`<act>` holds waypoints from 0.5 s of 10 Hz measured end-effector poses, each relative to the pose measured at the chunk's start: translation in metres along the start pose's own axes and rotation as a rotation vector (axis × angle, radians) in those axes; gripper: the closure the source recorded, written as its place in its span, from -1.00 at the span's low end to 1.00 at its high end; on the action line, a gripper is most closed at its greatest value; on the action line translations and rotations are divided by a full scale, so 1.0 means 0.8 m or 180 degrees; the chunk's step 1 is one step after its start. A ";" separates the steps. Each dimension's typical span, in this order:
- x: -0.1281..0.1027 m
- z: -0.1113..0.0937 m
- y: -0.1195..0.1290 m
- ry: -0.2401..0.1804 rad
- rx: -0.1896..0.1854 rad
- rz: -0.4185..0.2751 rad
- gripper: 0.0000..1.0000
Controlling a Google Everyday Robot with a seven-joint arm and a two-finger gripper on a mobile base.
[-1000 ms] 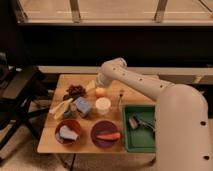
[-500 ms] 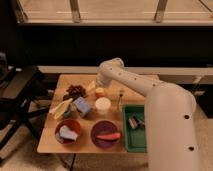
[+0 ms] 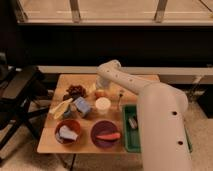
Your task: Place apple in paper cup
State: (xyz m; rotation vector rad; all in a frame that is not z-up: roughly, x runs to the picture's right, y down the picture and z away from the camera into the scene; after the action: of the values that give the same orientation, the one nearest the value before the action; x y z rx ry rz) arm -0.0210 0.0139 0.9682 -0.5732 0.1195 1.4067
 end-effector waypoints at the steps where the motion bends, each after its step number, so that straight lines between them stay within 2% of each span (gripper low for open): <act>1: 0.002 0.004 -0.002 0.0014 -0.0014 0.0028 -0.41; 3: 0.004 0.004 -0.006 0.0012 -0.0032 0.0082 0.03; 5: 0.003 -0.014 -0.008 -0.0076 -0.0084 0.0104 0.38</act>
State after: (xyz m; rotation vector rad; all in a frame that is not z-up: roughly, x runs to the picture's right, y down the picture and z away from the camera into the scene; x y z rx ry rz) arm -0.0115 0.0104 0.9598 -0.5783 0.0916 1.4483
